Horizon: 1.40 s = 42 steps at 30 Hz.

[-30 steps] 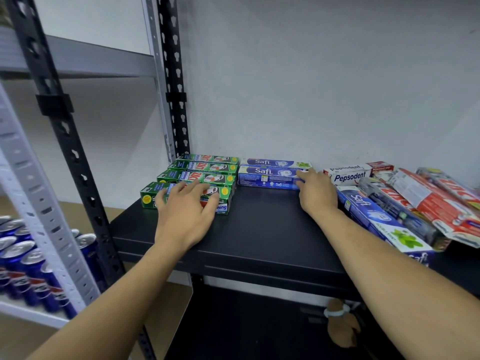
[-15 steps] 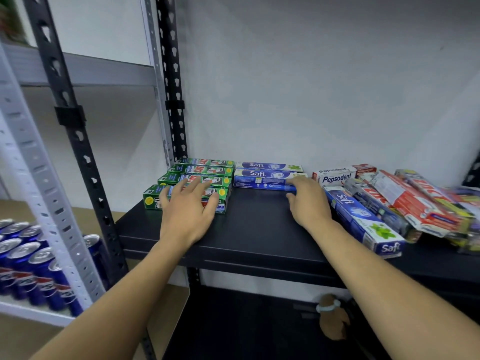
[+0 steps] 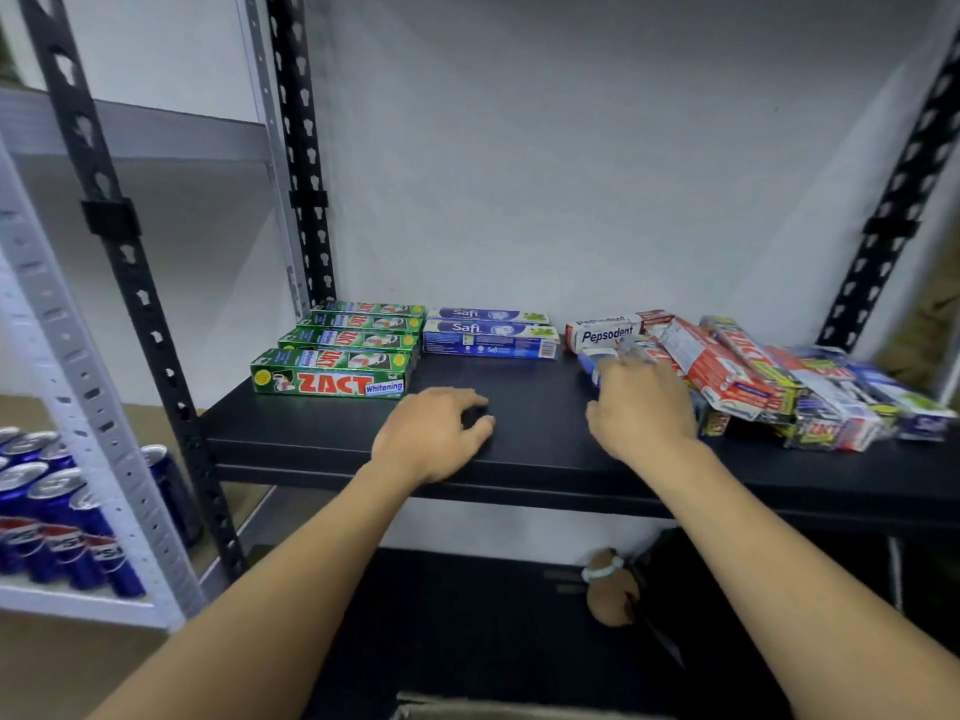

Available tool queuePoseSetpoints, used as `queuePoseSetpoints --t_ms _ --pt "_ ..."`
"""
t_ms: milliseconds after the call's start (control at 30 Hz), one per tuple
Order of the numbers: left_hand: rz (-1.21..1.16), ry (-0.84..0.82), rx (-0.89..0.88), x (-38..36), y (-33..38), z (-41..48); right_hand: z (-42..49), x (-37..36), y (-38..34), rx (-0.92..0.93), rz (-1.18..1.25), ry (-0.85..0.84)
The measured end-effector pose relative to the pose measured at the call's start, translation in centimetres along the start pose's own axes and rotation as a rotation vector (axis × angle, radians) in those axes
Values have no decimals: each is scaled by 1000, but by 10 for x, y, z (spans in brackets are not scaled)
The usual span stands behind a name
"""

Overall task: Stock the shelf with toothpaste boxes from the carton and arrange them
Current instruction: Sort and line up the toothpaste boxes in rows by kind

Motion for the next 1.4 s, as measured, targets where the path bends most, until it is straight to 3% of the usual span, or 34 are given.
queuePoseSetpoints --t_ms 100,200,433,700,833,967,1167,1400 --pt "2 -10 2 2 4 0 -17 -12 16 -13 -114 -139" --pt "-2 -11 11 3 6 -2 -30 -13 15 72 -126 -78" --pt "-34 13 86 4 1 -4 -46 -4 14 270 169 -20" --pt "-159 37 66 6 -3 -4 -41 -9 14 466 522 -192" --pt "-182 68 95 8 -6 -5 -33 -12 18 419 543 -145" --pt "-253 142 138 10 -10 -8 -25 -22 27 246 455 -54" --pt "-226 222 197 14 -10 -8 -29 -24 36 28 605 25" --pt "-195 249 185 15 -8 -8 -24 -29 37 -31 613 -70"
Point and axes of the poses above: each hand's wrist, its own z-axis towards the middle knuckle, its own x-axis out of the back of the hand, y = z × x, the point moved 7 cm from there along z, towards the middle knuckle, and after that the axes turned 1 degree about x, right-handed, at the moved point
